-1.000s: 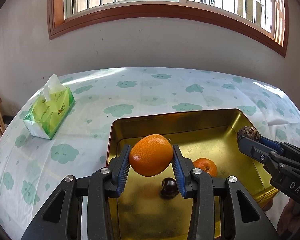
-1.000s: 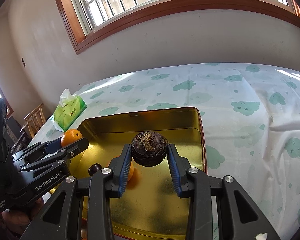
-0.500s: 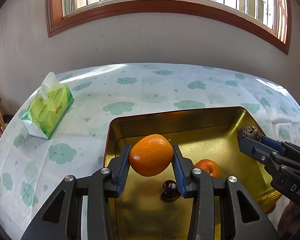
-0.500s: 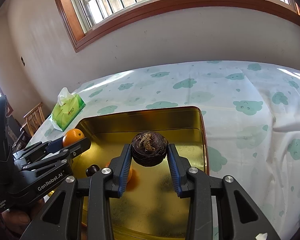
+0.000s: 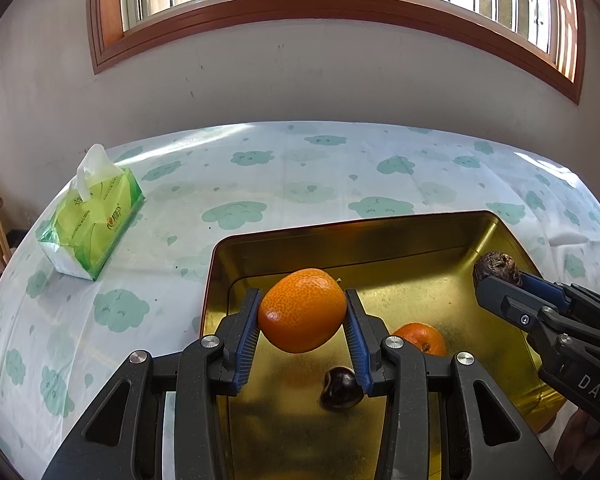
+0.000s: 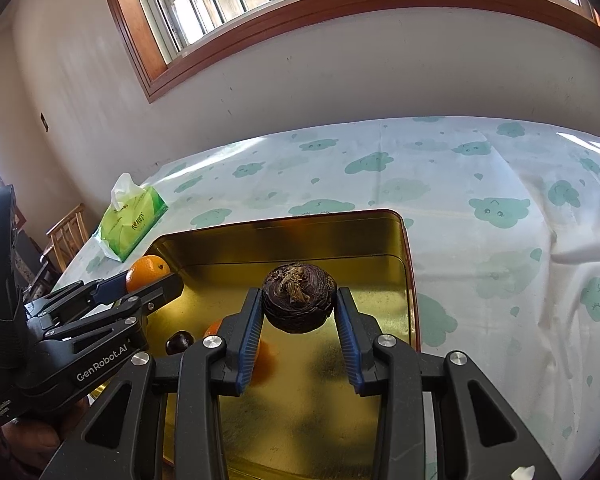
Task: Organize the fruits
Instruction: 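Lower the dried fruit into the tin and open the right gripper, then lower the mandarin into the tin and open the left gripper, then grasp another wrinkled brown dried fruit beside the tin with the left gripper, then close the right gripper around the large mandarin on the table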
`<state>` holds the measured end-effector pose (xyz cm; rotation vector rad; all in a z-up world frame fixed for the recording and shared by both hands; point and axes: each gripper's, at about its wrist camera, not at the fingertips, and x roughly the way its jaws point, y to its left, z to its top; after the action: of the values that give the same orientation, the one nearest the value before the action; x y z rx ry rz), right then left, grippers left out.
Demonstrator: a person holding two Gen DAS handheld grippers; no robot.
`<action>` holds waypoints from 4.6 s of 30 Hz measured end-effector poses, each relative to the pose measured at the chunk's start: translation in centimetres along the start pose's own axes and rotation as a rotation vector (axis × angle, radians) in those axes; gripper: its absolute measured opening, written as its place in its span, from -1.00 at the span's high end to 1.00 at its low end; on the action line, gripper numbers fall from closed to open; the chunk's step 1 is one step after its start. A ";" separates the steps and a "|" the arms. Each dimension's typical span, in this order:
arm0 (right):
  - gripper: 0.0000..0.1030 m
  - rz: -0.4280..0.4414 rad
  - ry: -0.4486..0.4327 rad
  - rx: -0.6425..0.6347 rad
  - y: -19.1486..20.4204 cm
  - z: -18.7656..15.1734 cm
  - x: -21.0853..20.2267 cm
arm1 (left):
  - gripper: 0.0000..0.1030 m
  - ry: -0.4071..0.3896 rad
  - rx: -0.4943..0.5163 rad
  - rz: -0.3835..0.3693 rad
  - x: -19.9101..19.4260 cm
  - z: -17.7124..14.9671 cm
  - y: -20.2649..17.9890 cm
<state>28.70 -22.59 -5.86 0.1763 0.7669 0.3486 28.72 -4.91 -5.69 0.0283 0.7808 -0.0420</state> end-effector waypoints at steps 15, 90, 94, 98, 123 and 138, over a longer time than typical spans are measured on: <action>0.34 -0.001 0.000 -0.002 -0.1 0.1 0.4 | 0.20 0.023 0.000 0.002 0.6 0.3 -0.2; 0.16 0.211 0.087 -0.214 5.9 -11.8 -7.8 | -0.27 -0.007 0.074 -0.271 -10.1 -13.0 5.7; 0.16 0.185 0.122 -0.229 6.3 -11.4 -6.6 | -0.27 -0.005 0.079 -0.293 -10.3 -13.3 5.6; 0.14 0.170 0.155 -0.222 6.6 -10.9 -5.1 | -0.27 0.003 0.087 -0.315 -9.9 -12.9 5.6; 0.28 0.191 0.175 -0.164 6.2 -12.2 -5.3 | 0.28 0.068 0.125 -0.233 -6.6 -11.8 2.8; 0.28 0.187 0.172 -0.164 6.2 -12.3 -5.4 | 0.28 -0.058 -0.047 -0.137 -8.4 -12.0 5.7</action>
<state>14.94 -18.47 -9.40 0.0639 0.8900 0.6084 14.55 1.48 -8.26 -0.0712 0.7250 -0.1542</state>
